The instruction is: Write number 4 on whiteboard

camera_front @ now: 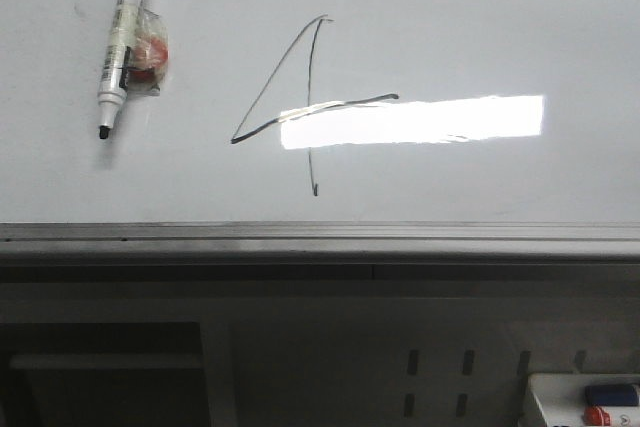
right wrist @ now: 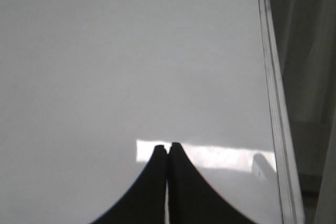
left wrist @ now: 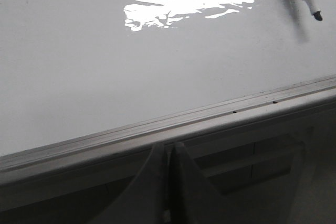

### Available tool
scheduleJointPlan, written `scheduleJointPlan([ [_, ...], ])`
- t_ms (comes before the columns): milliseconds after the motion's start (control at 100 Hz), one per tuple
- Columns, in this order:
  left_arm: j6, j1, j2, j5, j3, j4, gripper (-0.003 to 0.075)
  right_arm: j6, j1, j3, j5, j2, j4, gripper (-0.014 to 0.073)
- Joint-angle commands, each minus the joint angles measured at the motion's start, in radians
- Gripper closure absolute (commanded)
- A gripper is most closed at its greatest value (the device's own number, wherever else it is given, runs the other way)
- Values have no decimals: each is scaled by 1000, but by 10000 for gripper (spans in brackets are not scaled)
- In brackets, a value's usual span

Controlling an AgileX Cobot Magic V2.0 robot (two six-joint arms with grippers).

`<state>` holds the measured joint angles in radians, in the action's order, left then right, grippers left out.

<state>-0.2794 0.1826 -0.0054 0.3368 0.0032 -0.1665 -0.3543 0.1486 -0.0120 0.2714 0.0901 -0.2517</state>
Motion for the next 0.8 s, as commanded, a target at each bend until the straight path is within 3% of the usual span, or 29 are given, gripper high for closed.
scheduleJointPlan([
  [0, 10, -4, -24, -53, 34, -16, 741, 348, -100, -22, -91, 11, 306, 648],
  [30, 10, -4, -24, -53, 34, -16, 741, 443, -121, -22, -126, 11, 416, 648],
  [100, 10, -4, -24, -53, 34, -16, 741, 580, -153, -22, -165, 11, 531, 648],
  [600, 10, -4, -24, -53, 34, -16, 741, 581, -163, -22, -584, -71, 519, 648],
  [790, 10, -4, -24, -53, 34, -16, 741, 577, -163, -22, -597, -114, 519, 648],
])
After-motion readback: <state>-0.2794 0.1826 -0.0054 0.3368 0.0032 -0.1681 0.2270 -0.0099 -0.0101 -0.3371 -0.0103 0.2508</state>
